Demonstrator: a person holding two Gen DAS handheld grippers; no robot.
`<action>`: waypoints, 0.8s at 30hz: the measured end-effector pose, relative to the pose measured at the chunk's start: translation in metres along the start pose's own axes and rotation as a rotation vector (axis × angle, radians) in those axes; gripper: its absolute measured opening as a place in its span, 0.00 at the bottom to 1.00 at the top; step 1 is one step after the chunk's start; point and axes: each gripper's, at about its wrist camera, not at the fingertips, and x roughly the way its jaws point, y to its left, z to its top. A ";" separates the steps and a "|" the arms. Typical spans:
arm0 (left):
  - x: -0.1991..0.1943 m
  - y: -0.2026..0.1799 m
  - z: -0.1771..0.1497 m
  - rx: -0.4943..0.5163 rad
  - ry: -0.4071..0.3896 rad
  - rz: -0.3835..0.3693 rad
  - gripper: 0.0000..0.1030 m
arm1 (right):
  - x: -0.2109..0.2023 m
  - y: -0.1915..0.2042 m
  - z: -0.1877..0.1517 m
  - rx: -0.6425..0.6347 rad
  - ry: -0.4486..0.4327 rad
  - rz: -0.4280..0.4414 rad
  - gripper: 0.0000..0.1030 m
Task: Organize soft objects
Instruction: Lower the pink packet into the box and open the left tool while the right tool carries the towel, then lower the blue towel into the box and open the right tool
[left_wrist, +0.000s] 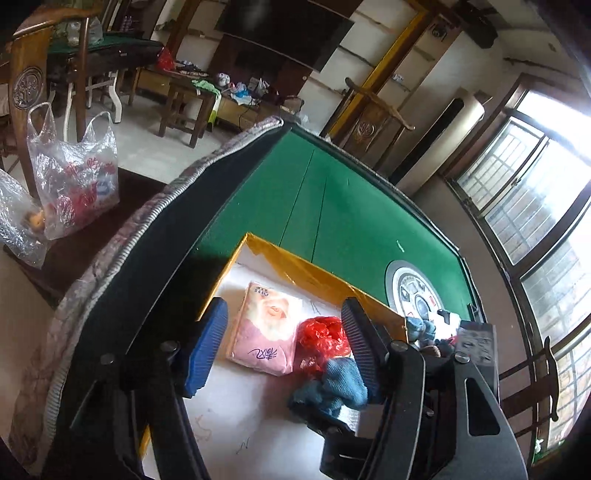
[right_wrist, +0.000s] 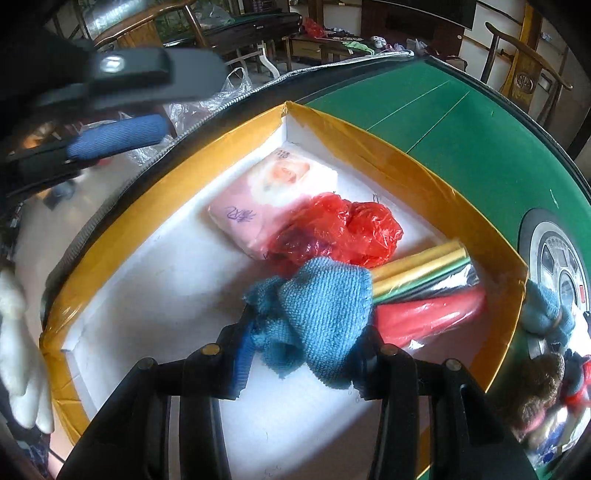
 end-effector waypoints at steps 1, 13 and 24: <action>-0.007 0.001 0.001 -0.007 -0.021 -0.003 0.64 | 0.002 0.000 0.003 0.001 -0.002 -0.010 0.39; -0.047 -0.012 -0.012 0.012 -0.087 -0.005 0.66 | -0.065 -0.012 -0.034 0.064 -0.141 0.016 0.55; -0.050 -0.053 -0.036 0.019 -0.107 -0.022 0.66 | -0.099 -0.050 -0.064 0.157 -0.237 0.112 0.73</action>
